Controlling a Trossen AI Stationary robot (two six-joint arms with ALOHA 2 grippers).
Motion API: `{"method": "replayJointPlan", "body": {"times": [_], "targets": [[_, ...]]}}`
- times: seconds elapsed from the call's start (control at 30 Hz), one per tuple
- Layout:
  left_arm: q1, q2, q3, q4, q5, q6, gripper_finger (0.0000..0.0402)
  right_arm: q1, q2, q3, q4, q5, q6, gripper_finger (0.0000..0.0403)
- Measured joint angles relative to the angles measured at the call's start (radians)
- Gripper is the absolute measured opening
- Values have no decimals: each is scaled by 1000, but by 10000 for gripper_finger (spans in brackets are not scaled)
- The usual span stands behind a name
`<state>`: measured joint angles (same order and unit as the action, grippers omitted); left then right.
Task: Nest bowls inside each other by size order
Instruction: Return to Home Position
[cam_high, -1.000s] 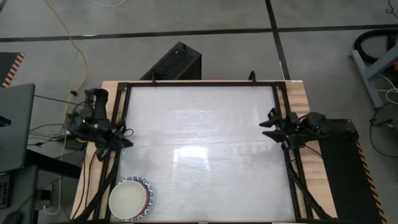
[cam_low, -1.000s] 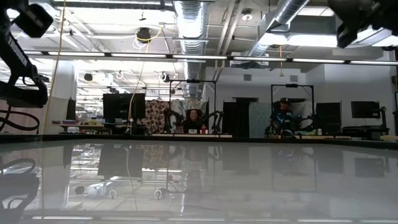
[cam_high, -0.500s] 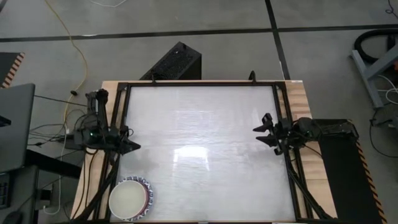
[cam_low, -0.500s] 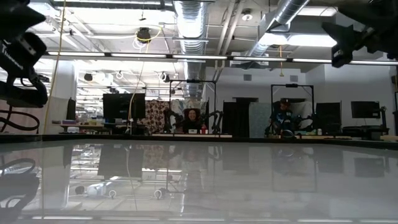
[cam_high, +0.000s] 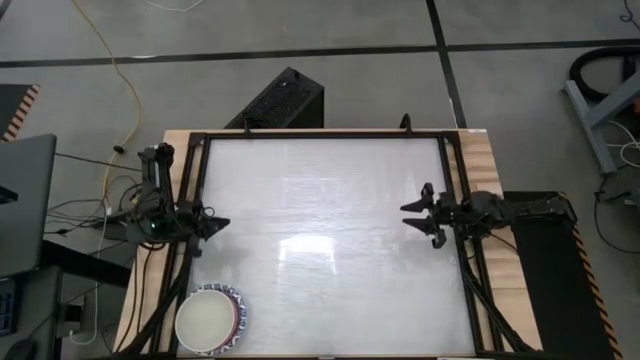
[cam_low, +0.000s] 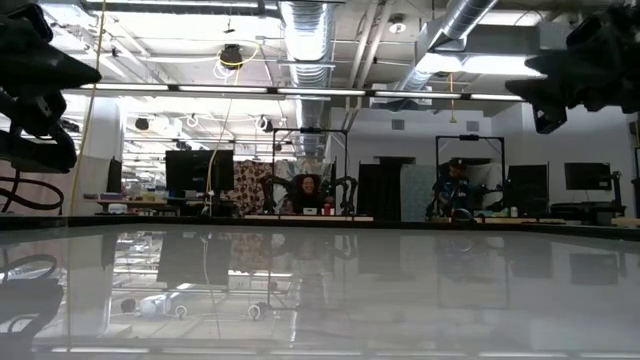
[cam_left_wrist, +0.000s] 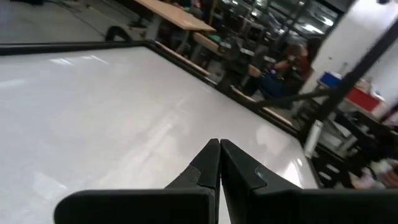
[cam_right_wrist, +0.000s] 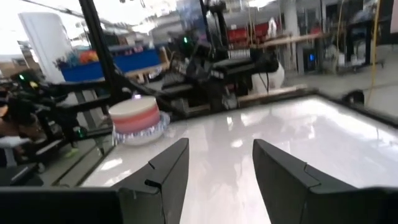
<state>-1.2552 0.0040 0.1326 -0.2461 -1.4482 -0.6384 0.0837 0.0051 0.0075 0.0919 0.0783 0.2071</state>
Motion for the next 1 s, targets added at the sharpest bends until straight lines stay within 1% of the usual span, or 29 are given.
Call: {"method": "replayJointPlan", "body": {"times": [0.07,0.13,0.2,0.23,0.27,0.4,0.47,0.57,0.67,0.77,0.87,1.0], "targets": [[0,0,0,-25,-28,-26,0,0,0,0,-28,0,6,198],[0,0,0,-67,-34,-68,0,0,0,0,-32,0,6,198],[0,0,0,-156,-30,-157,0,0,0,0,-32,0,4,198],[0,0,1,-206,-28,-225,0,0,0,0,-32,0,2,198],[1,2,5,-224,-25,-271,0,0,0,0,-33,0,2,198],[1,6,5,-226,41,-266,0,0,0,0,-33,1,2,198],[1,6,5,-227,68,-295,0,0,0,0,-32,1,2,198],[1,6,2,-197,168,-294,0,1,0,0,-33,1,2,198],[1,6,0,-95,278,-204,0,1,0,0,-33,0,2,198],[2,6,0,18,330,-67,0,1,0,-1,-33,0,2,198],[8,6,0,171,402,128,0,1,0,-1,-33,0,-2,198],[60,6,1,378,572,411,0,1,0,-1,-33,0,-5,198]]}}
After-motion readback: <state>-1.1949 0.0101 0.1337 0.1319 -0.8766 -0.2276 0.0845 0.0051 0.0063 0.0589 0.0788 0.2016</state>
